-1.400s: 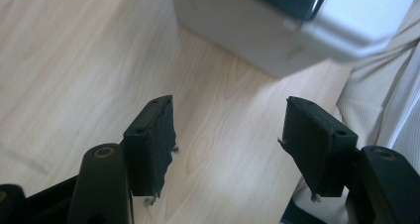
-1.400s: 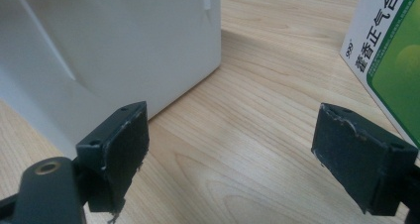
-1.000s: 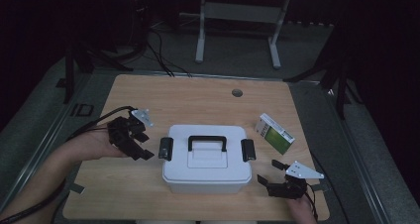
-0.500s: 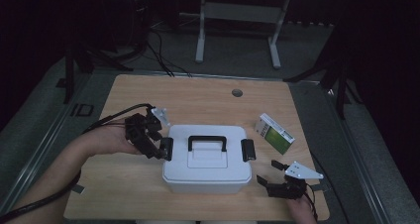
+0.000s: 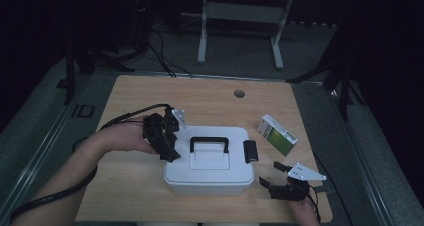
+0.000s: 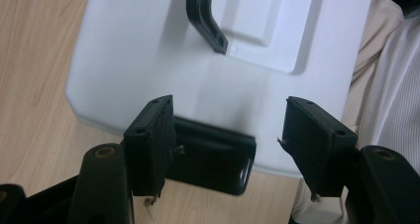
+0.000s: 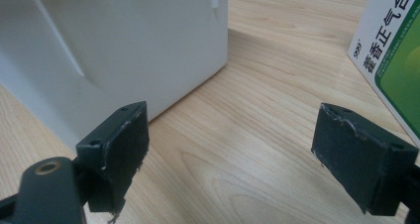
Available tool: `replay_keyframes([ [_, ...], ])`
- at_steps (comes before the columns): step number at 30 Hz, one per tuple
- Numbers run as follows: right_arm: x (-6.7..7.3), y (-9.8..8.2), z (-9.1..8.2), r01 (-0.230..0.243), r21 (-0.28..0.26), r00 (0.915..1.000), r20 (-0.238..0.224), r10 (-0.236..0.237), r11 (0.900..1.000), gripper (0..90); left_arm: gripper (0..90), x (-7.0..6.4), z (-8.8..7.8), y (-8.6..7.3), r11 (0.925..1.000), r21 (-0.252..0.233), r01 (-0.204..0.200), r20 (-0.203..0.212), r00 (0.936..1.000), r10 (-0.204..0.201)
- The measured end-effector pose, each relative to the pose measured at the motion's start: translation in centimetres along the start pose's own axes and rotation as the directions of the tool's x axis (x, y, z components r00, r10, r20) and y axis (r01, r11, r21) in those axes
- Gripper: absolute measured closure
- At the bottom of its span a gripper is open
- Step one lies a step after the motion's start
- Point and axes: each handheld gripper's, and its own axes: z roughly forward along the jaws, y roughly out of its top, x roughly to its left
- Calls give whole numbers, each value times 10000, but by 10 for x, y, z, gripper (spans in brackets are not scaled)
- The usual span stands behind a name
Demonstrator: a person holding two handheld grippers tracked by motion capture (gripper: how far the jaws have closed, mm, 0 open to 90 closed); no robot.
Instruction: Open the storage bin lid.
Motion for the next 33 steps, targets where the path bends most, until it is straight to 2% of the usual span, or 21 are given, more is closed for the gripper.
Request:
replay_keyframes([
  [11,1,0,0,12,1,10000,-41,-12,10000,141,397,-1,6,19,9994,103,-320,52,9995,319],
  [21,0,-1,0,5,7,10000,-74,-5,10000,141,399,1,14,40,9978,367,-544,293,9981,533],
  [33,0,-1,-1,5,-8,9999,-104,-5,10000,141,430,2,19,61,9943,563,-902,116,9959,897],
])
